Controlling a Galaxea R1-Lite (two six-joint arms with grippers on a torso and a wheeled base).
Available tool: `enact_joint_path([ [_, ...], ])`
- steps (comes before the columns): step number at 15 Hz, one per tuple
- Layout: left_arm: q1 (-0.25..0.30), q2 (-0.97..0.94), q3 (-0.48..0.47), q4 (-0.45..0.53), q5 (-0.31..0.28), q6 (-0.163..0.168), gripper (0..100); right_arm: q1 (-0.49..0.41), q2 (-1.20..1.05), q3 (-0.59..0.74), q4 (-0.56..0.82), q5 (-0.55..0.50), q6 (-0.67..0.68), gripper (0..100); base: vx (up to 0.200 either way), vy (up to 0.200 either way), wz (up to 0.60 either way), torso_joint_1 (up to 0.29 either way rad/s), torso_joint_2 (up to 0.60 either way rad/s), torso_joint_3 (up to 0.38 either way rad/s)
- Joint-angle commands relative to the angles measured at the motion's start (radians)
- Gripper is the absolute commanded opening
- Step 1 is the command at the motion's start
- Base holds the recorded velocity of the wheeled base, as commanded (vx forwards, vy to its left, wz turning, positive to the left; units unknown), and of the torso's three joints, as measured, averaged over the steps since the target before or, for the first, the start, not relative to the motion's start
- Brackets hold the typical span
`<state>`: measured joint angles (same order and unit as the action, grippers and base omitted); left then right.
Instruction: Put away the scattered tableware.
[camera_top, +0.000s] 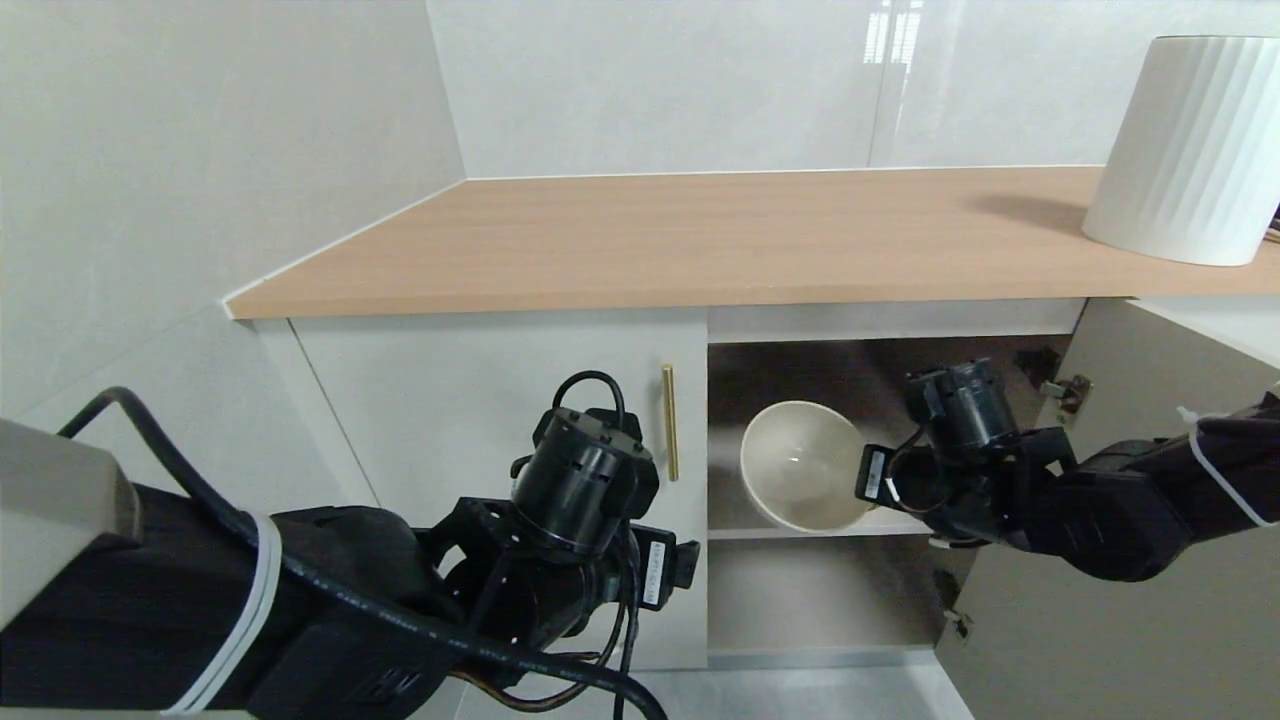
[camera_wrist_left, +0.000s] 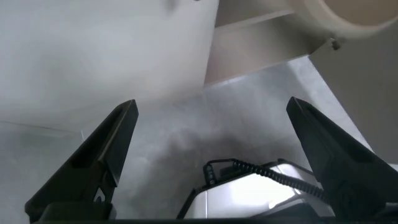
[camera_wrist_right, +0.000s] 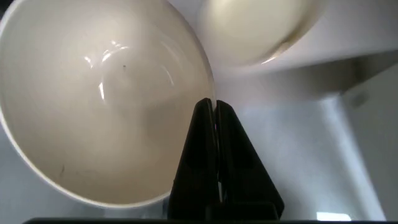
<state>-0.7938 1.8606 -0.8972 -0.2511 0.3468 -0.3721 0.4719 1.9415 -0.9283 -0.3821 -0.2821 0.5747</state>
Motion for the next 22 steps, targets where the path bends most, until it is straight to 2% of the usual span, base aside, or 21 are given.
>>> enact_joint_path([
  [1, 0.001, -0.009, 0.000, -0.001, 0.000, -0.001, 100, -0.062, 0.054, 0.016, -0.058, -0.012, -0.003, 0, 0.000, 0.000, 0.00, 0.000, 0.00, 0.000],
  [10, 0.001, -0.008, 0.000, -0.001, 0.000, -0.001, 100, -0.184, 0.157, -0.052, -0.096, -0.037, -0.012, 0, 0.000, 0.000, 0.00, 0.000, 0.00, 0.000],
  [22, 0.005, -0.003, 0.000, -0.001, 0.000, -0.001, 100, -0.217, 0.333, -0.216, -0.093, -0.061, -0.012, 0, 0.000, 0.000, 0.00, 0.000, 0.00, 0.000],
])
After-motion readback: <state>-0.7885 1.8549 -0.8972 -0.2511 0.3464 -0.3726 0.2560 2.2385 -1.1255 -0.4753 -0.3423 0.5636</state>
